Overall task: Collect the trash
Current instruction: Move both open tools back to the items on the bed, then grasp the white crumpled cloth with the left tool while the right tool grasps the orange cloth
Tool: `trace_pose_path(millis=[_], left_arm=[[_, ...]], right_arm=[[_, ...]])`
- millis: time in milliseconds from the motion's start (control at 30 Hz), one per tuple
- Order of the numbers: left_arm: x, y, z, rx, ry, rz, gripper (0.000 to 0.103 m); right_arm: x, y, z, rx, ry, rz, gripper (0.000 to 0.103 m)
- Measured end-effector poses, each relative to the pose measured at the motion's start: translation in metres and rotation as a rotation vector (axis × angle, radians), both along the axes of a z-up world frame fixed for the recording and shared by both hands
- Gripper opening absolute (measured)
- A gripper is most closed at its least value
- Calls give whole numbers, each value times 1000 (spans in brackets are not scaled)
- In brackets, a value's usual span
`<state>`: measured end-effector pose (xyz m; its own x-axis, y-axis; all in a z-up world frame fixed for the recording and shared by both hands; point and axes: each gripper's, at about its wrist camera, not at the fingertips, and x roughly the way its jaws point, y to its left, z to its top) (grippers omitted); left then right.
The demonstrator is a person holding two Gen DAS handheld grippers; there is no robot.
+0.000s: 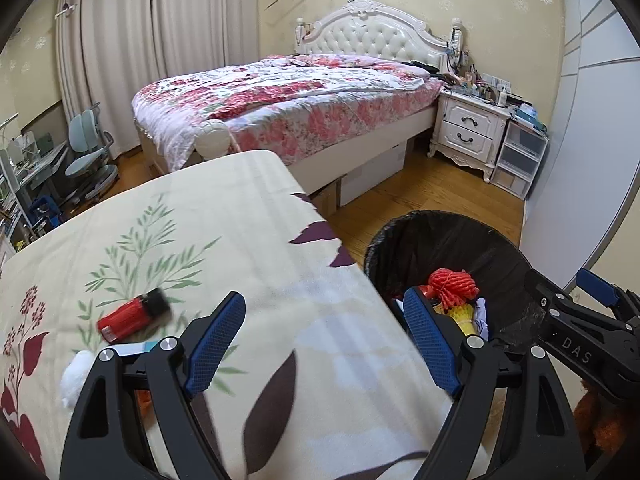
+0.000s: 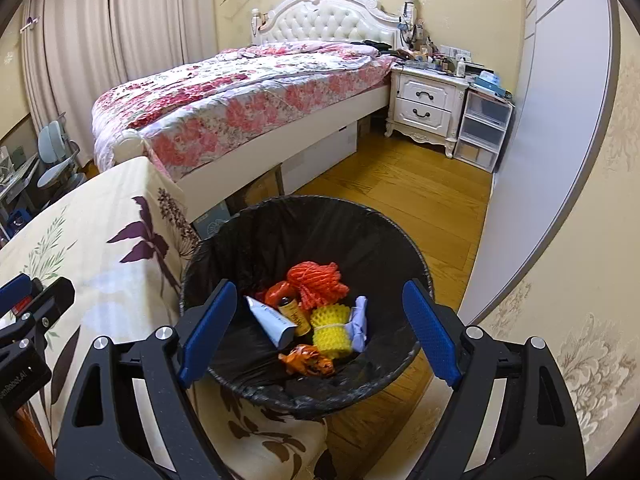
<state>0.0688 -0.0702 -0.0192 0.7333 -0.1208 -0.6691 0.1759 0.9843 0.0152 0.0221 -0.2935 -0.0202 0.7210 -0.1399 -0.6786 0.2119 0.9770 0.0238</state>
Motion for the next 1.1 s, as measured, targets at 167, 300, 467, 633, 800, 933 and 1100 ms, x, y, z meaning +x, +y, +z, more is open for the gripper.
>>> trace_pose_path(millis=[167,300,467,633,800,933,1100], left_arm=[[-14,25,5,13,-8,39,81],[-24,53,5,20,-7,93,81],[-34,89,2,38,-3,162,81],[-43,127,-4,42,9,231,81],[-41,157,-12,22,37,276,81],[-39,169,-21,-9,67,262,72],[-35,173,-30,-33,106,228,43]], right_arm=[[-9,25,4,5,-10,55,83],[-13,44,5,18,-7,103,83],[-15,70,5,22,-3,163,83],[-15,98,6,17,-3,219,83],[-16,122,6,8,2,267,83],[-16,139,5,-4,9,299,83],[-18,156,5,-16,17,334,83]])
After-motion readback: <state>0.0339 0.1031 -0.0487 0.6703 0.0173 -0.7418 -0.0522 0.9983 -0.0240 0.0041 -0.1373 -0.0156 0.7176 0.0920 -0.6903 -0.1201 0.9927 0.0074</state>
